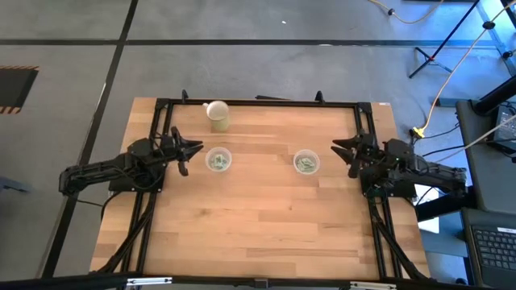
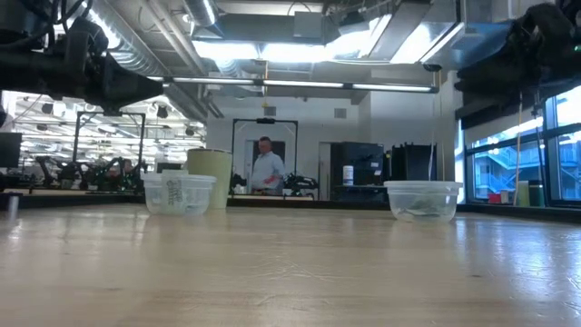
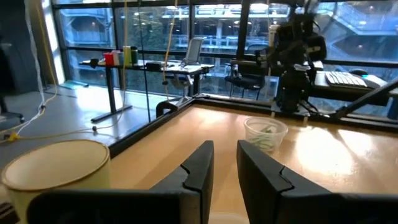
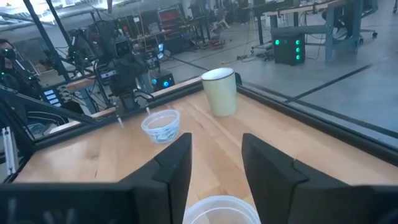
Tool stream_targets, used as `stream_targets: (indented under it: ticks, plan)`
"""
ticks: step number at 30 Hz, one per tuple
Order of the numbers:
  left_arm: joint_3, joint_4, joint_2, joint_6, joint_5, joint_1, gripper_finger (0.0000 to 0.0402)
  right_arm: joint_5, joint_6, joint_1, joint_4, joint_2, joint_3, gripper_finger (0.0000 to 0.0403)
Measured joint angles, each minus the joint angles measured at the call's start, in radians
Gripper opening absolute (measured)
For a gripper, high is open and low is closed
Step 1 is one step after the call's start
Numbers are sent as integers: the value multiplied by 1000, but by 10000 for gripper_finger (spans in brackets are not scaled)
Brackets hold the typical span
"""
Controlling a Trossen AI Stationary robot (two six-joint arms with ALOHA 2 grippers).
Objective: Pick and place Stevia / Truvia into bins
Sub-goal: Return to Home Position
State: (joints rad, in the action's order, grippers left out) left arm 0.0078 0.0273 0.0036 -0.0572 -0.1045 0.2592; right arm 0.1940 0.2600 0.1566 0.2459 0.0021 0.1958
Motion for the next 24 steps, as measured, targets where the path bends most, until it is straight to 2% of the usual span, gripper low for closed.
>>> stream_targets:
  ticks: [13,24]
  plan:
    - [0,1,0,3,-14,0,65,-4,-24,0,-263,0,-173,145]
    - [0,2,0,19,-14,0,65,-3,-33,0,-293,2,-184,145]
